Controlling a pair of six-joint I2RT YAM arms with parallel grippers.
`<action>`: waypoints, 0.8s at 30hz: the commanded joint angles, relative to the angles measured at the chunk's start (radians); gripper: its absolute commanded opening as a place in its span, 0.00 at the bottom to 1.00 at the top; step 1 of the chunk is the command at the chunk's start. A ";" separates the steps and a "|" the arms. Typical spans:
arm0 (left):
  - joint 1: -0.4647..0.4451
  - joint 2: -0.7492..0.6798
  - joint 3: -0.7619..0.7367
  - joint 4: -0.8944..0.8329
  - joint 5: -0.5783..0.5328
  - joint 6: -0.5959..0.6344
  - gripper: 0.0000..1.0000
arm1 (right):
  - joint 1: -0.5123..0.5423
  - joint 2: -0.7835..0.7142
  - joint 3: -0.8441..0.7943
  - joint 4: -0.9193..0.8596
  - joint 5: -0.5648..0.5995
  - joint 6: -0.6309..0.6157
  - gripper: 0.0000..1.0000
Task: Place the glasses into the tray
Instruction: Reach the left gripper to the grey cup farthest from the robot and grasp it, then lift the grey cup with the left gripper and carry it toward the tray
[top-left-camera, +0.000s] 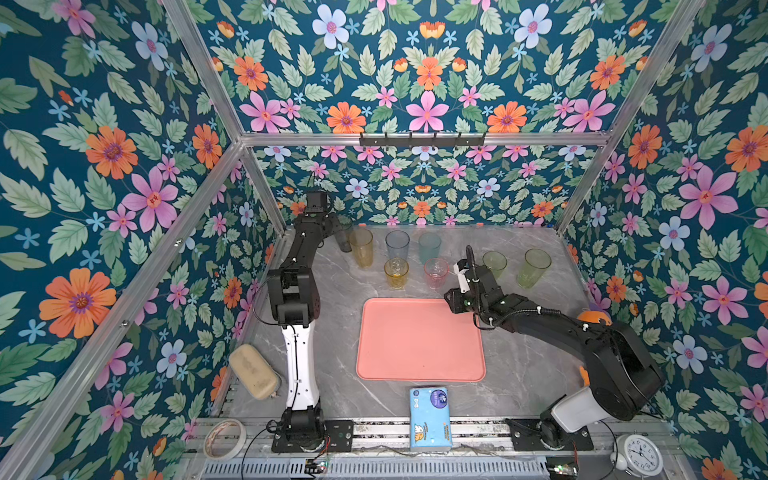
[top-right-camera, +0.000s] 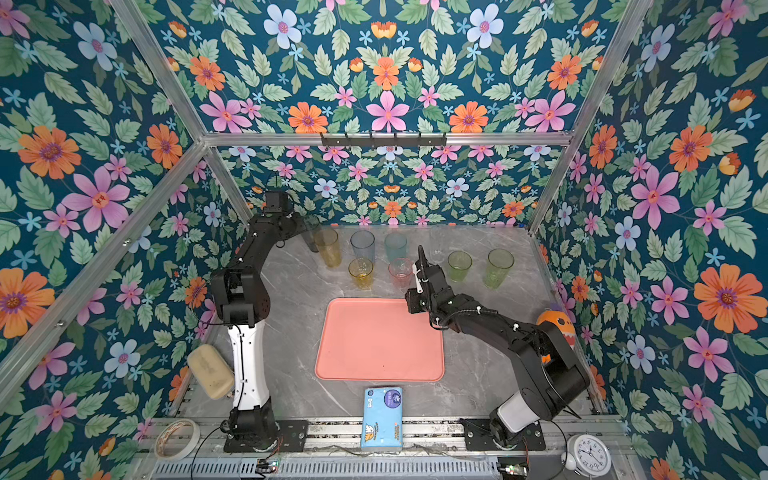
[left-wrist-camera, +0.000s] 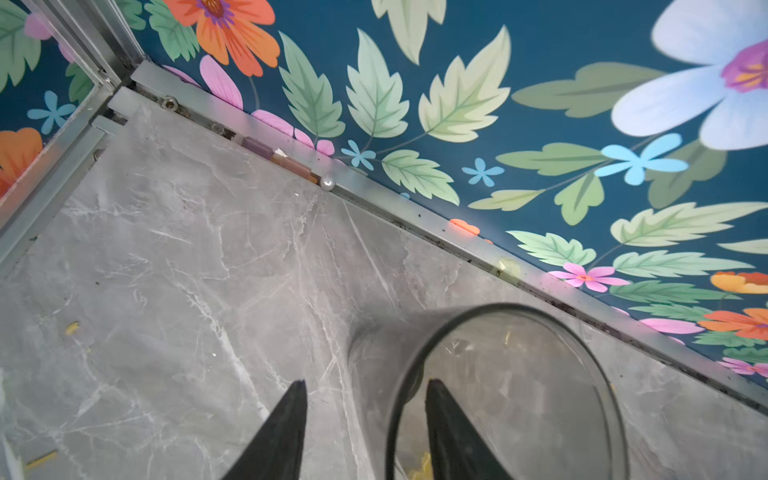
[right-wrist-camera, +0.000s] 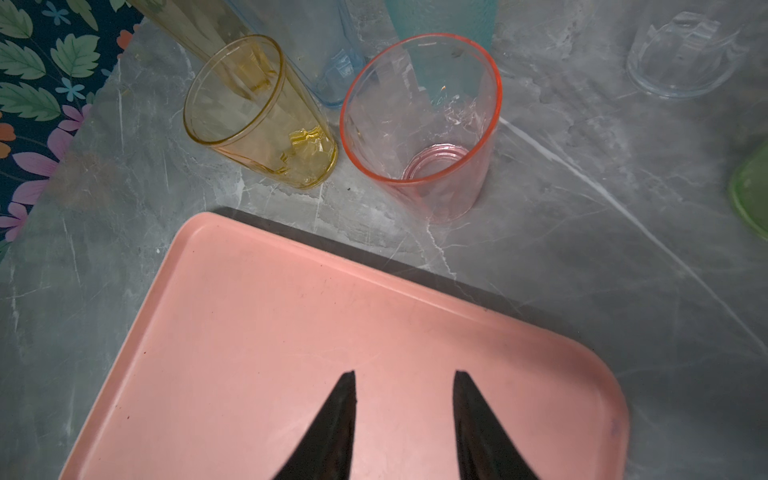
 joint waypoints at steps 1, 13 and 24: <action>0.006 0.009 0.010 -0.009 0.006 0.004 0.42 | 0.000 -0.001 0.005 -0.003 0.010 0.004 0.40; 0.016 0.012 -0.002 0.010 0.026 0.011 0.26 | 0.002 -0.009 0.003 -0.008 0.012 0.007 0.40; 0.028 -0.024 -0.034 0.004 0.029 0.021 0.06 | 0.002 -0.009 0.005 -0.015 0.014 0.007 0.40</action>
